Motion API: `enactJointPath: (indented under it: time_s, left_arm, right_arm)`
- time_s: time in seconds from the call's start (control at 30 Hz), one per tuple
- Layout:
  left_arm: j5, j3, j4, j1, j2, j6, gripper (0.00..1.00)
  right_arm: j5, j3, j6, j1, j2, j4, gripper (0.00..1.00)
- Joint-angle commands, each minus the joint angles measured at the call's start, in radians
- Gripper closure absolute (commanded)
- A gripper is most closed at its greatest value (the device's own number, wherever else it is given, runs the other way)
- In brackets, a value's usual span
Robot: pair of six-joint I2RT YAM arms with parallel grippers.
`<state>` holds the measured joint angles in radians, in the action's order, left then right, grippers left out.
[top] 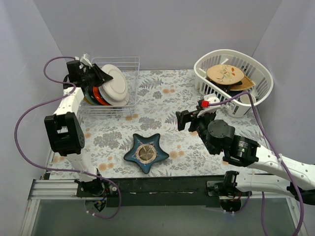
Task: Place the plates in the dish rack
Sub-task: Insert the plate into the dish rack.
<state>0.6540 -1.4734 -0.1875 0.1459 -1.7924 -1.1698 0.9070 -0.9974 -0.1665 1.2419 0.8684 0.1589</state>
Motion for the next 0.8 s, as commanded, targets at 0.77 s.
enactJointPath:
  time_s: [0.77]
  left_arm:
    - [-0.094,0.051,0.125,-0.108,-0.047,0.114,1.0]
  right_arm:
    - [-0.028,0.026,-0.05,-0.047,-0.058,0.028,0.06]
